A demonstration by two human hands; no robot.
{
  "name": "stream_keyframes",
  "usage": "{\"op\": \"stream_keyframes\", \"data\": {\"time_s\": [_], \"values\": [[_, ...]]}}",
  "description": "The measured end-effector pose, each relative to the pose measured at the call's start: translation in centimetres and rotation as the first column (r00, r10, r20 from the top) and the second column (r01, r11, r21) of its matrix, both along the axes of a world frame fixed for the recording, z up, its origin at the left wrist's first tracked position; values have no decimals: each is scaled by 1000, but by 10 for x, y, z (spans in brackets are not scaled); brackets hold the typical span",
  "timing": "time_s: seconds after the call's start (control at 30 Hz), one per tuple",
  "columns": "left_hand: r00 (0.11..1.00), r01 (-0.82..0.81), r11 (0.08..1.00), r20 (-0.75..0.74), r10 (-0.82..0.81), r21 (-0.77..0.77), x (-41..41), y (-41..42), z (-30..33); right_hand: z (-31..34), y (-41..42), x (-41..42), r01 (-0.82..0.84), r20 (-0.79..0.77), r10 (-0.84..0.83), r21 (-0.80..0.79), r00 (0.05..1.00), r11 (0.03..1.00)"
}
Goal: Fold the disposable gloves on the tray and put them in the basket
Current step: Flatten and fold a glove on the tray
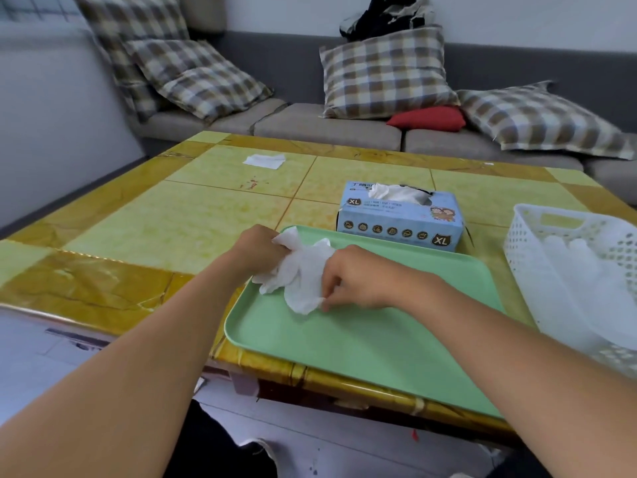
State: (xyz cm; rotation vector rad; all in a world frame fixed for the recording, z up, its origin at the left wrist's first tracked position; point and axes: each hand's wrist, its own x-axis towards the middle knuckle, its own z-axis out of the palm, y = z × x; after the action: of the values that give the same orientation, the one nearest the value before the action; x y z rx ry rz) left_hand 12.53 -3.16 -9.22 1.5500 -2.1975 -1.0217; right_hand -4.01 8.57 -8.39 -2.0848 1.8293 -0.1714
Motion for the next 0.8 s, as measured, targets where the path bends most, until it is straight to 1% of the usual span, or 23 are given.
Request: {"op": "stream_keyframes", "data": {"time_s": [0.07, 0.1, 0.13, 0.17, 0.2, 0.23, 0.27, 0.3, 0.33, 0.4, 0.43, 0.47, 0.5, 0.53, 0.6, 0.67, 0.7, 0.73, 0.77, 0.8], "values": [[999, -23, 999, 34, 24, -31, -1, -1, -2, 16, 17, -23, -13, 7, 13, 108, 1000, 994], [998, -13, 999, 68, 17, -53, -2, -1, -3, 21, 27, -37, 9, 58, -17, 135, 998, 991], [994, -1, 997, 108, 10, -78, -3, -1, -3, 27, 38, -50, 54, 176, -77, 130, 981, 990], [991, 16, 993, 137, 0, -113, -5, -1, -3, 32, 49, -63, 127, 343, -155, 103, 926, 987], [986, 25, 990, 166, -2, -135, -6, 1, 0, 37, 58, -74, 216, 527, -223, 75, 820, 974], [983, 34, 986, 184, -4, -160, -7, 1, 1, 41, 65, -84, 303, 683, -263, 63, 682, 951], [981, 42, 984, 196, -8, -174, -9, 2, 3, 47, 72, -92, 374, 797, -270, 60, 540, 926], [979, 49, 983, 206, -11, -179, -10, 3, 3, 52, 79, -98, 424, 875, -258, 68, 409, 903], [977, 49, 984, 211, -12, -172, -10, 3, 3, 57, 83, -103, 451, 924, -242, 88, 296, 888], [984, 44, 988, 178, -18, -146, -10, 6, 5, 66, 91, -106, 437, 968, -219, 146, 120, 887], [994, 34, 993, 109, -21, -115, -10, 5, 6, 67, 93, -104, 426, 973, -225, 180, 56, 886], [1000, 24, 996, 16, -23, -90, -11, 6, 8, 67, 94, -103, 431, 970, -241, 210, 18, 878], [998, 23, 996, -58, -29, -91, -12, 6, 11, 65, 92, -99, 460, 965, -261, 230, 3, 857], [996, 28, 991, -75, -38, -127, -14, 9, 15, 64, 90, -96, 501, 962, -273, 235, 2, 833], [1000, 0, 963, -19, -5, -269, -16, 12, 23, 65, 83, -89, 539, 966, -260, 212, 14, 815], [997, -53, 930, 35, 70, -363, -14, 14, 28, 69, 78, -85, 530, 978, -208, 192, -31, 826], [993, -62, 922, 66, 94, -383, -15, 14, 28, 71, 77, -84, 533, 982, -181, 185, -61, 825], [989, -43, 926, 113, 92, -375, -15, 14, 29, 71, 75, -83, 544, 984, -166, 172, -61, 821], [987, 0, 939, 152, 56, -344, -16, 16, 30, 69, 74, -82, 563, 986, -165, 158, -38, 811], [984, 53, 954, 177, 0, -294, -17, 18, 29, 65, 73, -81, 585, 983, -184, 146, 5, 798]]}}
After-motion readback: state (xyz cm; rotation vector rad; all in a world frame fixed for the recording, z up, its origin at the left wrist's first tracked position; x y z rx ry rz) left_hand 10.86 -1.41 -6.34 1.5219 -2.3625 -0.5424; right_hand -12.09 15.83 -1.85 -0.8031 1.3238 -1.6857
